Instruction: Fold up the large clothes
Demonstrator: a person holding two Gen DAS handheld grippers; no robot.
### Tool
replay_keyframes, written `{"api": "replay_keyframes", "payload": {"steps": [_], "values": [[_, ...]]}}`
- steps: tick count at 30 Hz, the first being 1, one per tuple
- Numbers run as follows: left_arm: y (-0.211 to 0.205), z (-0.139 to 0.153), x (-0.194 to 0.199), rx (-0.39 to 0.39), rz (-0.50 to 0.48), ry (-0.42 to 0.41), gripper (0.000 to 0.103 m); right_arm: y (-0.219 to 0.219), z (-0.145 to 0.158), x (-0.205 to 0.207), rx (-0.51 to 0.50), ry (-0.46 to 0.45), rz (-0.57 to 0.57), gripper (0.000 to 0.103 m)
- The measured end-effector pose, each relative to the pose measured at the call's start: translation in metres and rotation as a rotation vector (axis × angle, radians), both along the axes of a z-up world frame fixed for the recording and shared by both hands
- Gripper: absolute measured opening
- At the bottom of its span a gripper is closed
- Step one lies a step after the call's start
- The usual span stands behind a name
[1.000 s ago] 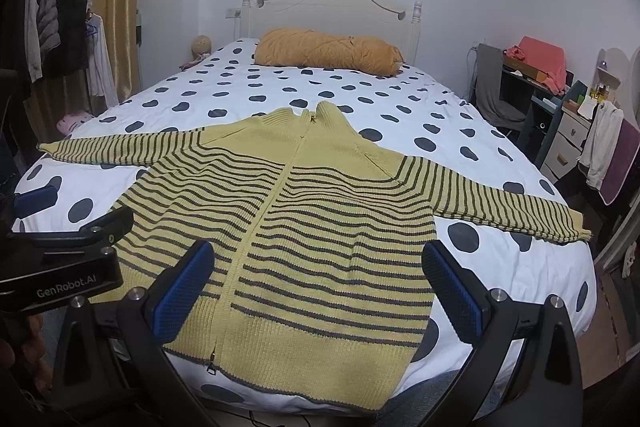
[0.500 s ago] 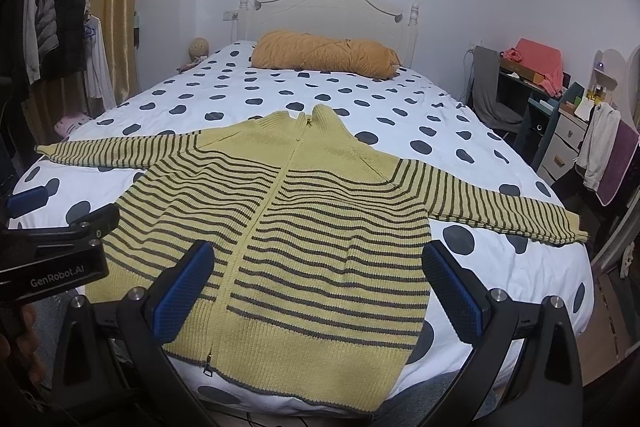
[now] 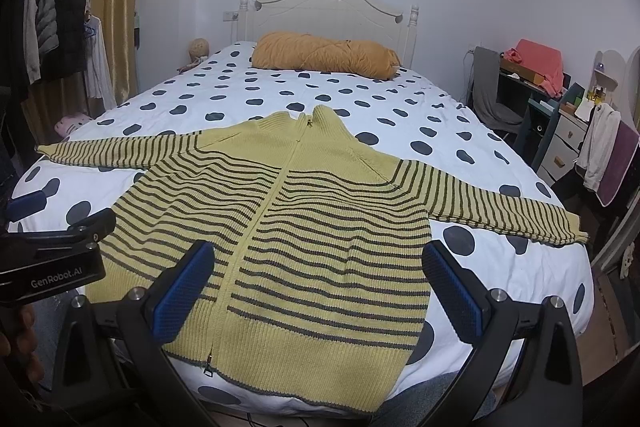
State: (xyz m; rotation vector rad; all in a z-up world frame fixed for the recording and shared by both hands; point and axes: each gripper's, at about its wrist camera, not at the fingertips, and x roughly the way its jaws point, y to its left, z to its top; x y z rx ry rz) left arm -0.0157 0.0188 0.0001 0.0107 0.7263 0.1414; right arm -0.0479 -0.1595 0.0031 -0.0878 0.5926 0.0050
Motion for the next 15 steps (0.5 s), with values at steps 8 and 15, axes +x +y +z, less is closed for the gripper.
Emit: {"api": "replay_keyframes", "payload": {"steps": [8, 15], "values": [[-0.0035, -0.0015, -0.0006, 0.003, -0.014, 0.006, 0.103, -0.0001, -0.0002, -0.0002, 0.0, -0.001, -0.001, 0.103], [-0.0048, -0.0028, -0.0004, 0.002, -0.019, 0.011, 0.103, -0.0018, 0.0, -0.0004, 0.003, -0.001, 0.0, 0.103]]}}
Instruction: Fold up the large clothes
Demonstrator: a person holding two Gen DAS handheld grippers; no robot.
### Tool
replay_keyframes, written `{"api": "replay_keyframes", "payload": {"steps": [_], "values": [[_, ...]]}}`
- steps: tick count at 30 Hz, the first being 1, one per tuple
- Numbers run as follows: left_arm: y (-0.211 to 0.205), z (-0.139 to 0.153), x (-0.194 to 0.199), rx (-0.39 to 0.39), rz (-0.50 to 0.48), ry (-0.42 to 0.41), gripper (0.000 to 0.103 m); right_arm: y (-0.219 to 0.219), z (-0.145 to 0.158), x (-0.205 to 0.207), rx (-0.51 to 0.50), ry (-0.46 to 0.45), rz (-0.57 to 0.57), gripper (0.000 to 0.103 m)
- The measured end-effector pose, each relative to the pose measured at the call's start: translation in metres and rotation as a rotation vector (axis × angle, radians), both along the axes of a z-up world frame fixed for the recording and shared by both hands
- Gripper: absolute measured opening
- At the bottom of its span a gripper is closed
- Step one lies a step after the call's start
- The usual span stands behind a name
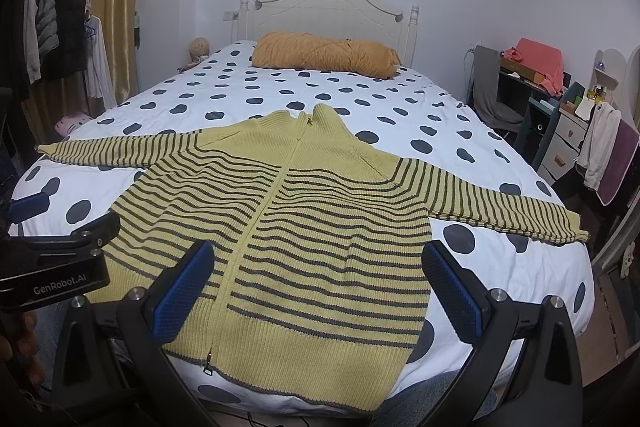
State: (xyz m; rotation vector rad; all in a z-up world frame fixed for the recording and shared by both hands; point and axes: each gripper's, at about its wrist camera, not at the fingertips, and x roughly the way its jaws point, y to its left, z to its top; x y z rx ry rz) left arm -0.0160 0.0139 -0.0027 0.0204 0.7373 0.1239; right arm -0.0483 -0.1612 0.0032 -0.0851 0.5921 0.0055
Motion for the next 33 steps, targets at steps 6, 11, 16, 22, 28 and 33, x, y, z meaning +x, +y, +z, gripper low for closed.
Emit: {"api": "replay_keyframes", "payload": {"steps": [6, 11, 16, 22, 28, 33], "values": [[0.0, 0.0, -0.001, 0.0, -0.002, 0.0, 0.103, 0.002, 0.0, 0.0, -0.002, 0.001, 0.002, 0.103], [-0.001, -0.001, -0.001, -0.002, -0.002, 0.004, 0.103, 0.002, -0.001, 0.0, -0.001, 0.001, 0.001, 0.103], [0.0, -0.002, 0.0, -0.009, -0.001, 0.009, 0.103, 0.002, -0.001, 0.0, -0.002, 0.001, 0.0, 0.103], [0.003, -0.003, 0.001, -0.021, 0.005, 0.015, 0.103, 0.002, -0.001, 0.0, -0.001, 0.001, 0.001, 0.103], [0.005, -0.004, 0.001, -0.039, 0.003, 0.02, 0.103, 0.003, -0.002, -0.001, -0.001, 0.003, 0.005, 0.103], [0.019, -0.006, 0.007, -0.121, -0.001, 0.033, 0.103, 0.011, -0.008, -0.003, 0.0, 0.009, 0.01, 0.103]]}}
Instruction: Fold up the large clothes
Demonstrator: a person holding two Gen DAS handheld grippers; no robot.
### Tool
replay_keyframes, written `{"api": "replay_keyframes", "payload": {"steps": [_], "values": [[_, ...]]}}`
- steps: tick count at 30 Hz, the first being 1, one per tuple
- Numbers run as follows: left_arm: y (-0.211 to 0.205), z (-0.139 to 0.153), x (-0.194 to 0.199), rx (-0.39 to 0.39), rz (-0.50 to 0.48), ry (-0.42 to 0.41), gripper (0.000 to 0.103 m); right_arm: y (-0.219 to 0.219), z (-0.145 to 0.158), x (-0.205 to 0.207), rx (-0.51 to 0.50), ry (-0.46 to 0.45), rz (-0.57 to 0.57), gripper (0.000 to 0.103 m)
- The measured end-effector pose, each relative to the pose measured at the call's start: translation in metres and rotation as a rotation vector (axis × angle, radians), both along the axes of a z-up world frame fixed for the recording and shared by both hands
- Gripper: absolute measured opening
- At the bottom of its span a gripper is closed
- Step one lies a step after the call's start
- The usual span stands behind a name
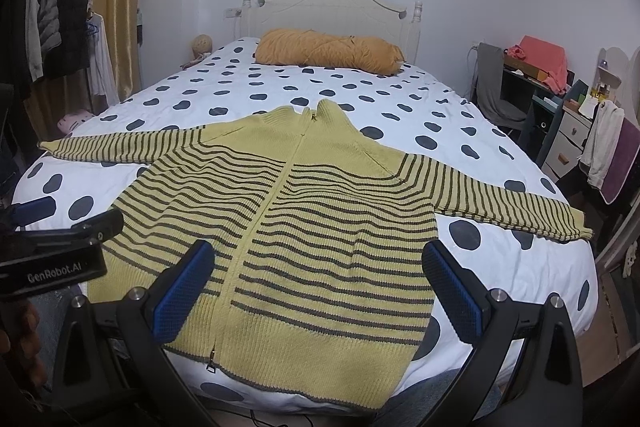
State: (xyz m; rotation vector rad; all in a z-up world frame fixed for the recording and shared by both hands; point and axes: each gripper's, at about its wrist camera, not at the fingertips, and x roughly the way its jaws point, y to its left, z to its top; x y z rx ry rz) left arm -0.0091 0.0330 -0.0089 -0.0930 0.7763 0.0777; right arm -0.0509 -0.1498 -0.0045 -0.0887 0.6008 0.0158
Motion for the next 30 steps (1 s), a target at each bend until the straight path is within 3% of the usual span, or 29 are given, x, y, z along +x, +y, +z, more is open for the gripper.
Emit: {"api": "replay_keyframes", "payload": {"steps": [4, 10, 14, 17, 21, 27, 30], "values": [[0.038, 0.002, 0.017, -0.089, 0.049, 0.01, 0.103, 0.005, -0.003, 0.001, -0.001, 0.006, 0.012, 0.103], [0.162, -0.006, 0.061, -0.411, 0.16, -0.023, 0.103, 0.014, -0.008, 0.013, -0.018, 0.023, 0.034, 0.103], [0.236, -0.02, 0.087, -0.52, 0.241, -0.054, 0.103, 0.018, -0.014, 0.026, -0.028, 0.041, 0.031, 0.103], [0.282, -0.045, 0.116, -0.67, 0.274, -0.013, 0.103, 0.019, -0.017, 0.039, -0.033, 0.052, 0.025, 0.103], [0.321, -0.085, 0.162, -0.824, 0.316, 0.071, 0.103, 0.024, -0.02, 0.053, -0.046, 0.058, 0.028, 0.103], [0.354, -0.122, 0.194, -1.028, 0.343, 0.079, 0.103, 0.025, -0.027, 0.071, -0.072, 0.076, 0.023, 0.103], [0.371, -0.136, 0.2, -1.089, 0.371, 0.069, 0.103, 0.023, -0.031, 0.08, -0.073, 0.087, 0.018, 0.103]]}}
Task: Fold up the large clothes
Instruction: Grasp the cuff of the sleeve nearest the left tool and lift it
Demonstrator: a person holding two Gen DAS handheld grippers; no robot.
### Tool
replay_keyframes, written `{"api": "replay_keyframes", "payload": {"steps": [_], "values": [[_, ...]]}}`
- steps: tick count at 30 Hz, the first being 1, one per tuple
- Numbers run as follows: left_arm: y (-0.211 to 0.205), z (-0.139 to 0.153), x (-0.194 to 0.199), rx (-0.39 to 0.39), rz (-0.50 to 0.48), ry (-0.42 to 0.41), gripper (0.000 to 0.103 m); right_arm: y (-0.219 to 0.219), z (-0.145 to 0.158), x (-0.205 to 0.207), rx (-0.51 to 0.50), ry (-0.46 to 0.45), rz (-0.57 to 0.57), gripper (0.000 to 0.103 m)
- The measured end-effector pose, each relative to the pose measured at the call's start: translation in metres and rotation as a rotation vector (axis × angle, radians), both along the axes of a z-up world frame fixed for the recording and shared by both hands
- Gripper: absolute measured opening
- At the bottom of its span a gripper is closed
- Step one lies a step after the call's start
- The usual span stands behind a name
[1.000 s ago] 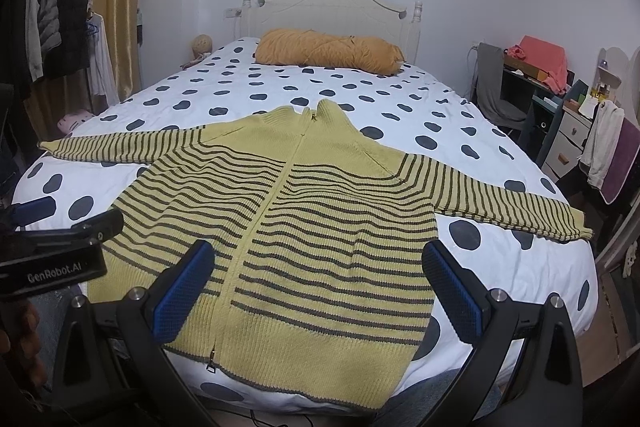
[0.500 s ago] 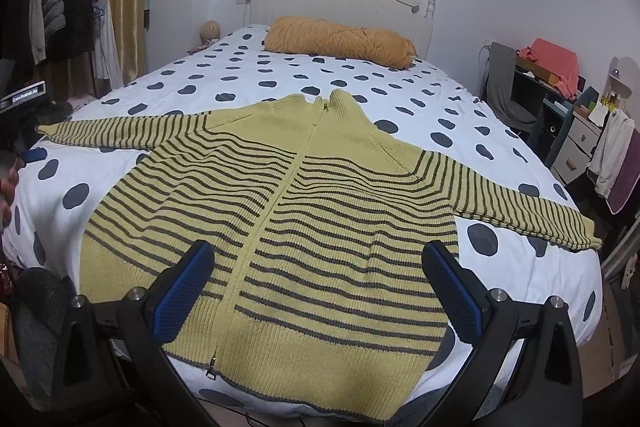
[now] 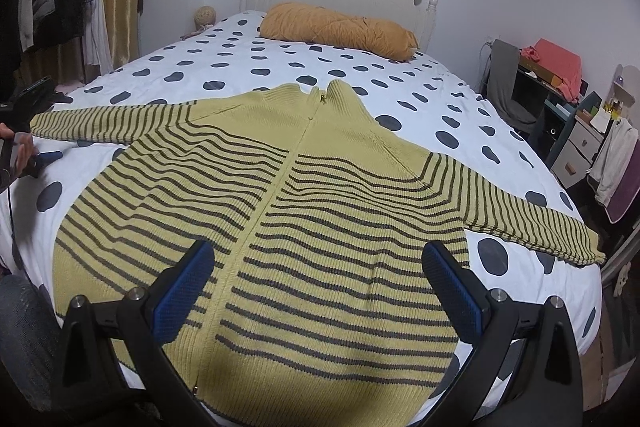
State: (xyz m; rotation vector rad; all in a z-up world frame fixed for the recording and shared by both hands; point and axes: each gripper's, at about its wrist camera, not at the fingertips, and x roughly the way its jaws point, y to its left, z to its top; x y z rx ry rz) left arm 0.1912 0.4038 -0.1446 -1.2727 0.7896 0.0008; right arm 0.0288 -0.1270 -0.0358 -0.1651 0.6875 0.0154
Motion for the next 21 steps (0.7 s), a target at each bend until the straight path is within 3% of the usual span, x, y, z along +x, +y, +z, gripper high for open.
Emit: {"api": "replay_keyframes", "payload": {"steps": [4, 8, 16, 21], "values": [[0.021, -0.004, 0.005, 0.003, 0.062, -0.016, 0.103, 0.001, -0.006, 0.009, -0.001, 0.013, 0.007, 0.103], [0.038, -0.003, 0.012, 0.075, 0.15, -0.043, 0.103, 0.006, -0.009, 0.013, -0.003, 0.014, 0.023, 0.103], [0.034, 0.002, 0.034, 0.161, 0.143, -0.057, 0.1, 0.005, -0.013, 0.019, -0.006, 0.024, 0.021, 0.103], [0.037, 0.0, 0.043, 0.197, 0.151, -0.001, 0.059, 0.007, -0.016, 0.02, -0.008, 0.033, 0.024, 0.103]]}}
